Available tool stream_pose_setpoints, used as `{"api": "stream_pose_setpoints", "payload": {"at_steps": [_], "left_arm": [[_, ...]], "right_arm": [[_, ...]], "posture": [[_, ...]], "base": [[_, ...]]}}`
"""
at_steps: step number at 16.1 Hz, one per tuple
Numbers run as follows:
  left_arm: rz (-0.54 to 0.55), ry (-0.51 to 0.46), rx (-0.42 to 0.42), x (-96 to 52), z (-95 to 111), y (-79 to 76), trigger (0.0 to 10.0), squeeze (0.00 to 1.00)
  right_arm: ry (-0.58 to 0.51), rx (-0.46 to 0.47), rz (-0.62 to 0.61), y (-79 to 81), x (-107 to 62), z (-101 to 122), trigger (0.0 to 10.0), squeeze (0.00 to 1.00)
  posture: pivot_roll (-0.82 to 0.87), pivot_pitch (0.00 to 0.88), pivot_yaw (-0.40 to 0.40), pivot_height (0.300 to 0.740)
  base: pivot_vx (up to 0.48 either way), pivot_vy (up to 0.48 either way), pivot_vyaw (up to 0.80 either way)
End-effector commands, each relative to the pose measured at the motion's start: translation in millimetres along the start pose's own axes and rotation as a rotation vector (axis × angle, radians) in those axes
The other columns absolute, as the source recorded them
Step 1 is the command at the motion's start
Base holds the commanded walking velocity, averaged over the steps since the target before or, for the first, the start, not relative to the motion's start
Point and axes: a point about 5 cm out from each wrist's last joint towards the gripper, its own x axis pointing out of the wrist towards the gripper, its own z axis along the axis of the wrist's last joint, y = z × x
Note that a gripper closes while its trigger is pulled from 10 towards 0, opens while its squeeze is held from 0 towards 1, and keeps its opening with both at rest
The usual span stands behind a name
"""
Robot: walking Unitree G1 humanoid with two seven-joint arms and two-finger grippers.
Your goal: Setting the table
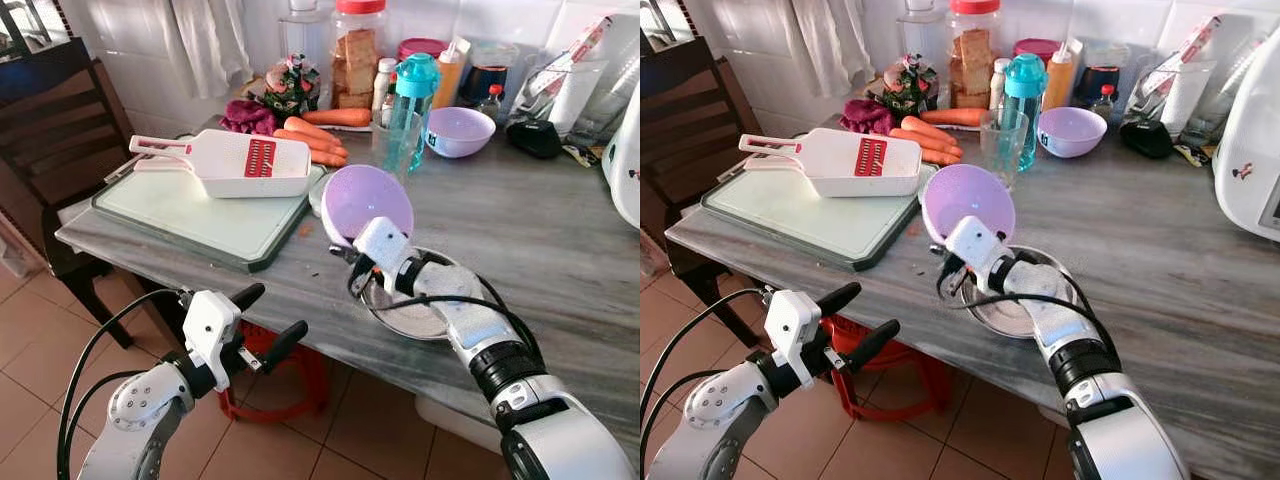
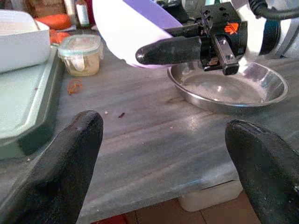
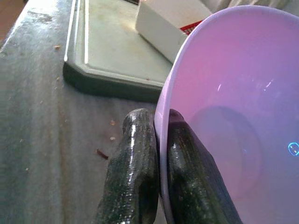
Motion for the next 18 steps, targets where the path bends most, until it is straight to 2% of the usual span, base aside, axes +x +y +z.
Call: {"api": "stream_pose_setpoints", "payload": {"at_steps": [1, 5, 6, 7, 18], "left_arm": [[0.005, 0.004, 0.001, -2.1, 1, 0.3, 10.0, 0.00], [0.007, 0.005, -0.004, 0.8, 1, -1.2, 10.0, 0.00], [0.007, 0.006, -0.006, 0.8, 0, -2.1, 10.0, 0.00], [0.005, 0.007, -0.007, 0.9, 0, -2.4, 10.0, 0.00], [-0.006, -0.030, -0.032, 7.7, 3, -2.6, 10.0, 0.00]], "right_arm": [[-0.013, -0.032, 0.021, -1.1, 3.4, 5, 10.0, 0.00], [-0.015, -0.051, 0.020, -0.6, 4.3, 3, 10.0, 0.00], [-0.016, -0.049, 0.018, -0.6, 4.4, 3, 10.0, 0.28], [-0.016, -0.050, 0.017, -0.8, 4.7, 2, 10.0, 1.00], [-0.026, -0.092, -0.044, -12.2, 3.0, 6, 10.0, 1.00]], "posture": [[0.04, 0.065, 0.050, 0.740], [0.04, 0.063, 0.049, 0.740], [0.04, 0.063, 0.048, 0.740], [0.04, 0.063, 0.048, 0.740], [0.04, 0.045, 0.039, 0.740]], "base": [[0.000, 0.000, 0.00], [0.000, 0.000, 0.00], [0.000, 0.000, 0.00], [0.000, 0.000, 0.00], [0.000, 0.000, 0.00]]}}
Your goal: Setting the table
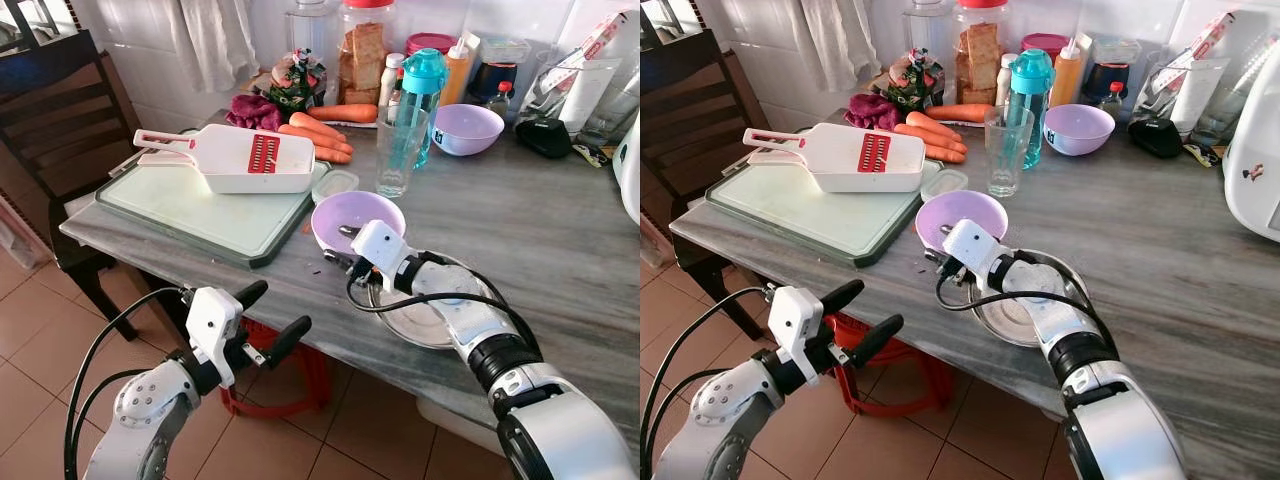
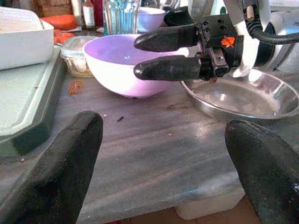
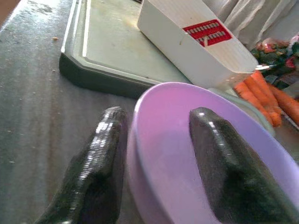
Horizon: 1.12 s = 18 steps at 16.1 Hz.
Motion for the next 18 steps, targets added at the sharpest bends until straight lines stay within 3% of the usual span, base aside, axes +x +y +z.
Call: {"api": "stream_pose_setpoints", "payload": {"at_steps": [1, 5, 9, 13, 16, 18], "left_arm": [[-0.013, -0.001, 0.005, 2.1, 1, -0.5, 10.0, 0.00], [-0.008, -0.006, 0.008, 5.9, 0, -0.3, 10.0, 0.00], [-0.004, -0.015, 0.007, 9.8, 0, 0.4, 10.0, 0.00], [-0.001, -0.026, 0.009, 13.5, 1, 1.3, 10.0, 0.00], [0.004, -0.029, 0.009, 13.6, 0, 1.8, 10.0, 0.00], [0.006, -0.030, 0.007, 14.3, -1, 1.8, 10.0, 0.00]], "right_arm": [[-0.019, -0.021, -0.026, -8.9, 1.5, 7, 10.0, 1.00], [-0.033, -0.042, -0.098, -21.6, -4.0, 10, 10.0, 1.00], [-0.109, 0.010, -0.224, -36.8, -8.5, 21, 10.0, 1.00], [-0.176, -0.002, -0.362, -47.6, -19.1, 35, 10.0, 1.00], [-0.107, -0.014, -0.510, -51.4, -36.4, 35, 10.0, 1.00], [-0.059, 0.032, -0.557, -40.8, -47.9, 31, 10.0, 1.00]], "posture": [[0.04, 0.045, 0.039, 0.740], [0.03, 0.031, 0.034, 0.740], [0.03, 0.020, 0.029, 0.740], [0.02, 0.013, 0.025, 0.740], [0.01, 0.012, 0.025, 0.740], [0.00, 0.012, 0.025, 0.740]], "base": [[0.000, 0.000, 0.00], [0.000, 0.000, 0.00], [0.000, 0.000, 0.00], [0.000, 0.000, 0.00], [0.000, 0.000, 0.00], [0.000, 0.000, 0.00]]}}
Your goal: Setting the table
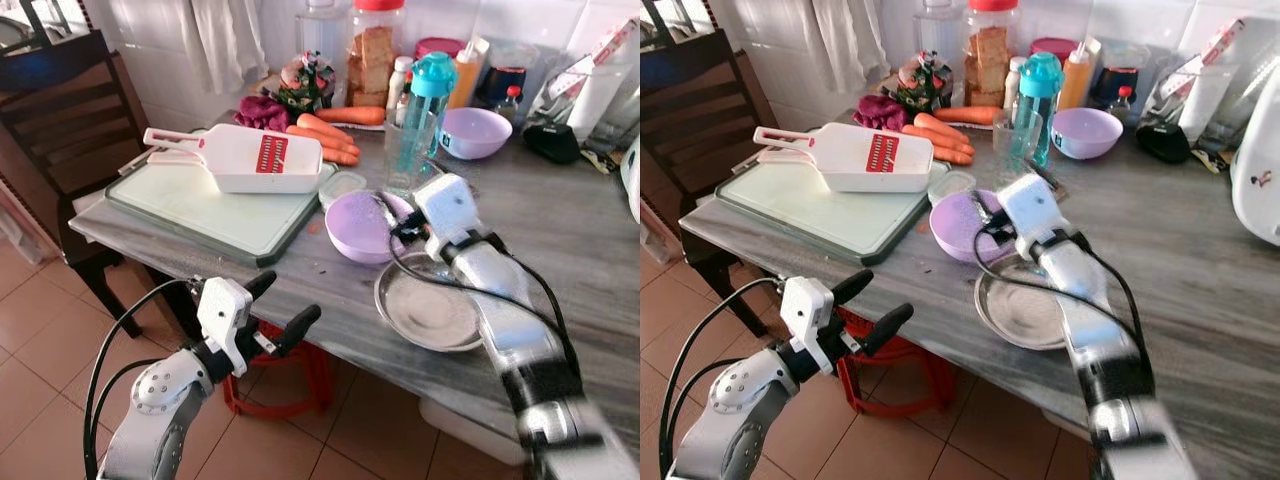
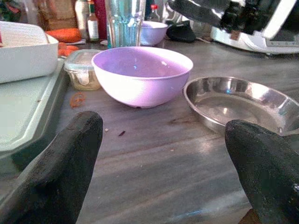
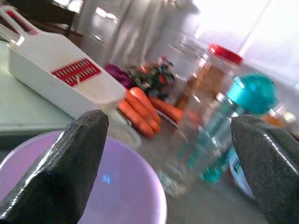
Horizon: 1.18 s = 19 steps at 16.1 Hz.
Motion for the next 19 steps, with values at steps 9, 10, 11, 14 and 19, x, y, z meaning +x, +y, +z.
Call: {"api": "stream_pose_setpoints", "payload": {"at_steps": [9, 10, 11, 14, 19], "left_arm": [[-0.006, 0.024, 0.004, -2.0, -7, 3.7, 10.0, 0.00], [-0.005, 0.024, 0.004, -2.0, -7, 3.7, 10.0, 0.00], [-0.006, 0.026, 0.005, -2.6, -7, 3.9, 10.0, 0.00], [-0.004, 0.025, 0.007, -2.3, -7, 4.1, 10.0, 0.00], [-0.016, 0.036, 0.004, -2.9, -10, 0.0, 10.0, 0.00]], "right_arm": [[0.360, 0.276, -0.162, 30.5, -62.2, -16, 10.0, 1.00], [0.387, 0.291, -0.171, 29.7, -62.8, -19, 10.0, 1.00], [0.461, 0.307, -0.167, 30.1, -65.0, -27, 10.0, 1.00], [0.533, 0.366, -0.173, 32.5, -68.8, -38, 10.0, 1.00], [0.601, 0.417, -0.178, 36.1, -67.1, -45, 10.0, 0.82]], "posture": [[-0.02, 0.007, 0.035, 0.740], [-0.02, 0.006, 0.034, 0.740], [-0.02, 0.007, 0.033, 0.740], [-0.02, 0.007, 0.031, 0.740], [-0.02, 0.013, 0.033, 0.740]], "base": [[0.000, 0.000, 0.00], [0.000, 0.000, 0.00], [0.000, 0.000, 0.00], [0.000, 0.000, 0.00], [0.000, 0.000, 0.00]]}}
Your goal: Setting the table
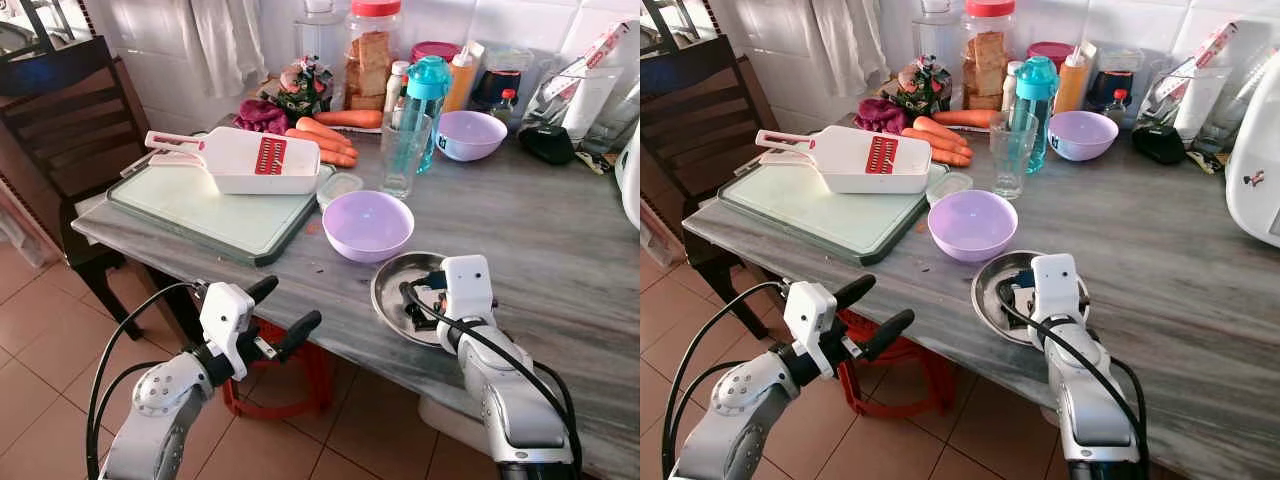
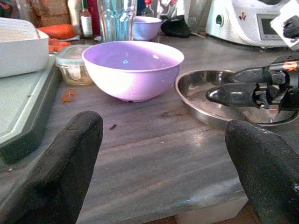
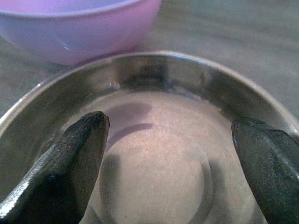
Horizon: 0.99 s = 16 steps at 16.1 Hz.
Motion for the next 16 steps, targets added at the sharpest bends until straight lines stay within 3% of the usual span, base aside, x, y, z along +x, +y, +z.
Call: {"api": "stream_pose_setpoints", "payload": {"at_steps": [1, 4, 5, 6, 10, 16], "left_arm": [[-0.001, 0.016, 0.004, -1.7, -3, -0.3, 10.0, 0.00], [-0.001, 0.018, 0.004, -2.0, -3, -0.9, 10.0, 0.00], [0.000, 0.018, 0.004, -2.0, -3, -1.4, 10.0, 0.00], [0.002, 0.018, 0.001, -2.1, -4, -1.9, 10.0, 0.00], [0.000, 0.022, -0.001, -3.1, -5, -3.3, 10.0, 0.00], [-0.002, 0.020, 0.001, -1.3, -4, -3.4, 10.0, 0.00]], "right_arm": [[0.010, 0.014, -0.006, -0.5, 3.5, 3, 10.0, 0.80], [0.057, 0.011, 0.013, 1.3, 8.5, -1, 10.0, 0.75], [0.060, 0.018, 0.021, 2.1, 10.1, -1, 10.0, 0.69], [0.064, 0.018, 0.038, 4.0, 12.6, 0, 10.0, 0.29], [0.072, 0.020, 0.068, 7.5, 19.7, 2, 10.0, 0.05], [0.069, 0.034, 0.092, 12.6, 27.2, 5, 10.0, 0.02]], "posture": [[-0.01, 0.017, 0.032, 0.740], [-0.01, 0.019, 0.027, 0.740], [-0.01, 0.021, 0.026, 0.740], [-0.01, 0.022, 0.024, 0.740], [0.00, 0.018, 0.022, 0.740], [0.00, 0.010, 0.023, 0.740]], "base": [[0.000, 0.000, 0.00], [0.000, 0.000, 0.00], [0.000, 0.000, 0.00], [0.000, 0.000, 0.00], [0.000, 0.000, 0.00], [0.000, 0.000, 0.00]]}}
